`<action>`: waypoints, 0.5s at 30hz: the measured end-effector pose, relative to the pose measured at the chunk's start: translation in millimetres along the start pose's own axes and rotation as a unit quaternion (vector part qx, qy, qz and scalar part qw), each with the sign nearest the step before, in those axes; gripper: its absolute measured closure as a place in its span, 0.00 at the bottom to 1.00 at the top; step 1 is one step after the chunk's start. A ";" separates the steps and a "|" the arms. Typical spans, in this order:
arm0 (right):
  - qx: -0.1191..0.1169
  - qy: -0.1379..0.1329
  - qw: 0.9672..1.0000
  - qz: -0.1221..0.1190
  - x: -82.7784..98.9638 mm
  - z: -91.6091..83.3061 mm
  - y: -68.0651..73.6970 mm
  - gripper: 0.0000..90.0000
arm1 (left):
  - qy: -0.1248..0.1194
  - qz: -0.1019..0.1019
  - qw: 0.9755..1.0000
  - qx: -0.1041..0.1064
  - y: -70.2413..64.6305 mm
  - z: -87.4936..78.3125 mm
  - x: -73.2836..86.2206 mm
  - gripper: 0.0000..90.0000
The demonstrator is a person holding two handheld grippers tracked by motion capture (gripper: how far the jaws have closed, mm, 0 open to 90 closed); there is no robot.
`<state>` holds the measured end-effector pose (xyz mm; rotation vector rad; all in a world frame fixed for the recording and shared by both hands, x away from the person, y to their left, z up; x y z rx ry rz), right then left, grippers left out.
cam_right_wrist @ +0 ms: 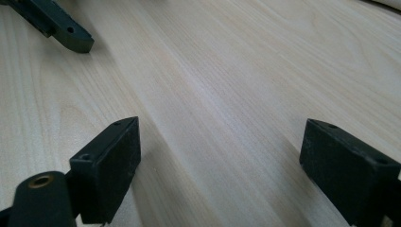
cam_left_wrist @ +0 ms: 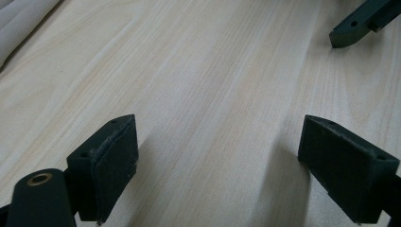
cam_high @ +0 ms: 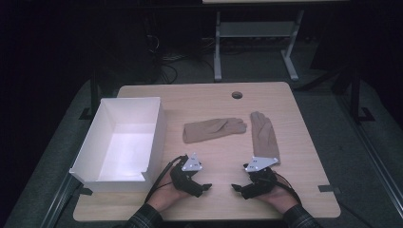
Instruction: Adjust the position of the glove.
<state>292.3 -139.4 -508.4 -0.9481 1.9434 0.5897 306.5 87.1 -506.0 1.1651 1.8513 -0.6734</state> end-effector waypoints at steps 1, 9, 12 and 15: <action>0.000 0.000 1.000 0.000 0.0 0.0 0.0 0.14 | 0.002 0.002 1.000 0.000 0.2 -0.4 0.1 0.14; -0.005 0.006 1.000 0.006 -2.2 -1.4 -1.5 0.21 | 0.002 0.001 1.000 0.000 0.2 -0.4 0.1 0.14; -0.008 0.014 1.000 0.014 -4.5 -3.3 -4.1 0.26 | 0.000 0.000 1.000 -0.001 -0.1 -0.2 0.1 0.14; -0.007 0.007 1.000 0.015 -9.3 -7.9 -7.8 0.34 | 0.002 0.003 1.000 0.000 0.4 -0.5 0.0 0.14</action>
Point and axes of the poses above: each handheld gripper's, and its own axes: z roughly forward along the jaws, x roughly out of its underside, y roughly to its left, the point moved 4 cm from there along z, roughly forward along the jaws, and after that the axes turned 13 degrees about -y, right-handed, at the moved point
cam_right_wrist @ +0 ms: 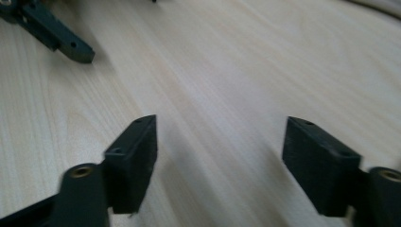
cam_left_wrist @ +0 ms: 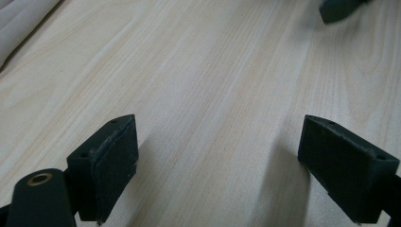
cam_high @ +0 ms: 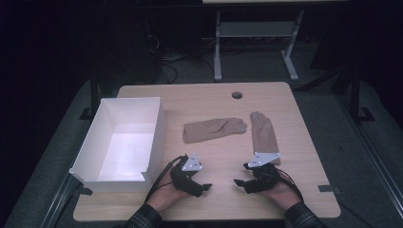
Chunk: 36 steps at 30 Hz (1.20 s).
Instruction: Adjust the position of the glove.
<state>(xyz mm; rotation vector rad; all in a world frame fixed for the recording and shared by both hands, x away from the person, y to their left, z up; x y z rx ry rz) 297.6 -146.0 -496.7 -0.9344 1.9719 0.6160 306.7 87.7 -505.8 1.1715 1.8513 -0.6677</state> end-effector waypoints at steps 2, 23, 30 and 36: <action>0.002 -0.007 1.000 0.003 -4.5 -4.7 -3.8 0.40 | -0.001 -0.001 1.000 -0.001 0.0 0.1 0.0 0.14; 0.063 -0.041 0.997 0.033 -25.2 -39.2 -82.7 1.00 | -0.002 0.008 1.000 0.003 0.7 -1.1 0.2 0.14; 0.074 -0.026 0.996 0.036 -20.4 -37.1 -100.0 1.00 | -0.005 0.001 1.000 0.004 -0.7 -1.0 0.4 0.14; 0.082 -0.021 0.995 0.047 -16.0 -37.1 -111.4 1.00 | -0.004 0.001 1.000 0.005 -0.7 -1.1 0.4 0.14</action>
Point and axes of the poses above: each handheld gripper's, and its own axes: z roughly forward along the jaws, x roughly out of its underside, y roughly to its left, the point moved 4 cm from there along z, roughly forward along the jaws, and after that the axes turned 13 degrees about -y, right-handed, at the moved point
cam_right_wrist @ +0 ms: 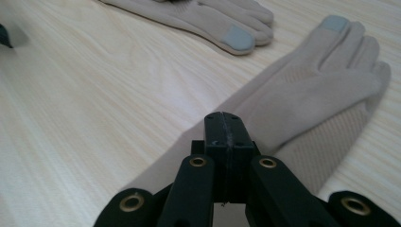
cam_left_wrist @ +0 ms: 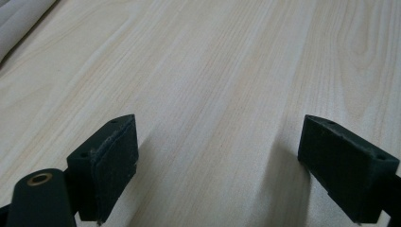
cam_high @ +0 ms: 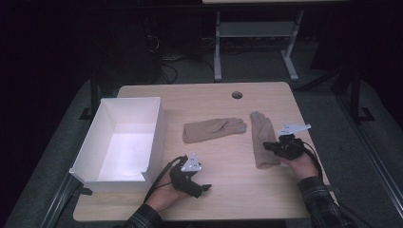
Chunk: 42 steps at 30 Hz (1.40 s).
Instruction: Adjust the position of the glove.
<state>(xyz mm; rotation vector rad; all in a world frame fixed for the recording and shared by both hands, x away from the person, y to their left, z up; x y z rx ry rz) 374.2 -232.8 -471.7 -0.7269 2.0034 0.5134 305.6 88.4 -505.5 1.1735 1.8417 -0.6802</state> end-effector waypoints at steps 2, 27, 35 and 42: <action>0.006 0.003 1.000 0.004 1.6 2.5 -6.5 1.00 | 0.001 0.000 1.000 0.000 0.0 -0.1 0.0 0.14; 0.028 0.026 0.999 0.017 13.1 24.7 -29.0 1.00 | 0.003 0.002 1.000 0.000 -0.1 -0.7 0.4 0.14; 0.027 0.028 0.999 0.014 14.7 22.0 -26.6 1.00 | 0.003 0.002 1.000 0.000 -0.5 -1.0 0.5 0.14; 0.026 0.036 0.999 0.006 18.3 14.6 -17.1 1.00 | 0.003 0.002 1.000 0.000 -0.5 -1.0 0.5 0.14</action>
Point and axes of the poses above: each handheld gripper's, and its own axes: z roughly forward along the jaws, x roughly out of its underside, y roughly to its left, the point moved 4 cm from there along z, roughly forward along the jaws, and after that the axes turned 13 degrees about -y, right-handed, at the moved point
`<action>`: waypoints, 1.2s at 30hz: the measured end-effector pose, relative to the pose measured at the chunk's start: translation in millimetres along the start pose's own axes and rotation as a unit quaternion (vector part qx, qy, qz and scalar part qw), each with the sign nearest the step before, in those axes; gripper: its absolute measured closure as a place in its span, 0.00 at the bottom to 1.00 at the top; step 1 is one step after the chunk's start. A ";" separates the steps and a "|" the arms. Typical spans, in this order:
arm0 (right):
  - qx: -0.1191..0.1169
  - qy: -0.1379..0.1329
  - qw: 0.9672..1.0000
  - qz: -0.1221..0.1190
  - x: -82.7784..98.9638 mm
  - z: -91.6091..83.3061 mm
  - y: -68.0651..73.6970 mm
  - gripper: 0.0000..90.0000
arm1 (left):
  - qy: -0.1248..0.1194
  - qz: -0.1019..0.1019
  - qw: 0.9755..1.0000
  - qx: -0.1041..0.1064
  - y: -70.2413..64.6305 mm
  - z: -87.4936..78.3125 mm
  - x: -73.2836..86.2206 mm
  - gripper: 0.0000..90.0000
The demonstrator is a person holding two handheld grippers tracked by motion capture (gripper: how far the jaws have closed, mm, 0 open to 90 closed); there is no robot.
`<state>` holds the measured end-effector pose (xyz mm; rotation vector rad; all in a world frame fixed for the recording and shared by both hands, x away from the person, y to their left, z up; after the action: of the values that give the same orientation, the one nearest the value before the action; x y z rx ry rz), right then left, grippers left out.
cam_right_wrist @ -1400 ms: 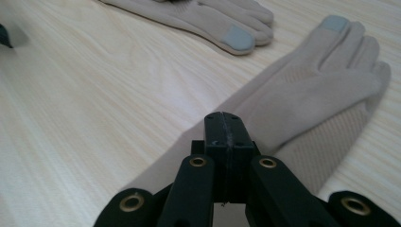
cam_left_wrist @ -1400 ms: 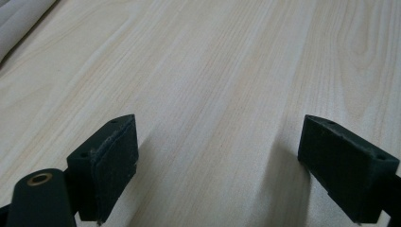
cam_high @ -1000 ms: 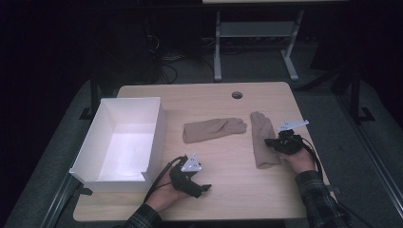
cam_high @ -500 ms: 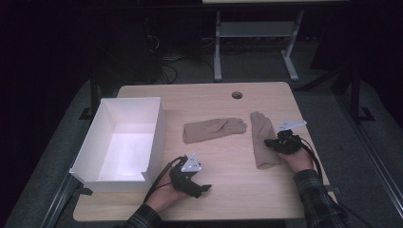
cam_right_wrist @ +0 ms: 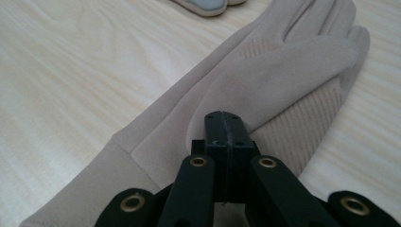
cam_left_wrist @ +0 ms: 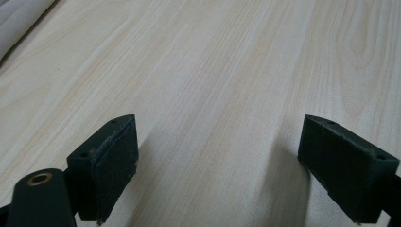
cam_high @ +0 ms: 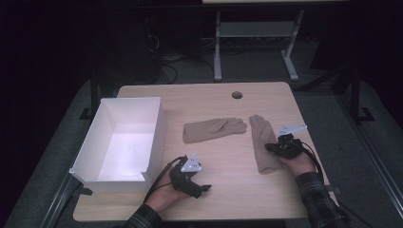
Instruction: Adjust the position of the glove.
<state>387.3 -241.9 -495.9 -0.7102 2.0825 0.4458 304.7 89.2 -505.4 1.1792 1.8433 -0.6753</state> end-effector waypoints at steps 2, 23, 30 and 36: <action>-0.002 0.002 1.000 0.002 2.0 -3.0 2.6 1.00 | 0.000 0.000 1.000 0.000 0.0 0.0 0.0 0.14; -0.029 0.023 0.999 -0.007 27.1 -42.3 36.1 1.00 | -0.001 -0.001 1.000 -0.001 -0.6 -0.4 0.6 0.14; -0.044 0.031 0.998 -0.013 36.4 -54.4 50.7 1.00 | -0.002 -0.004 1.000 -0.001 -1.2 -0.3 0.6 0.14; -0.041 0.016 0.999 -0.021 31.8 -60.9 49.5 1.00 | -0.004 -0.006 1.000 0.000 -1.8 -0.1 0.6 0.14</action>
<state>303.5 -247.1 -485.5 -0.8127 2.0851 0.5009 302.9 88.8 -505.9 1.1654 1.8452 -0.6851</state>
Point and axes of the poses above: each handheld gripper's, and its own axes: z roughly forward along the jaws, x roughly out of its underside, y roughly to its left, the point moved 4 cm from there along z, roughly forward along the jaws, and after that the axes turned 13 degrees about -y, right-handed, at the moved point
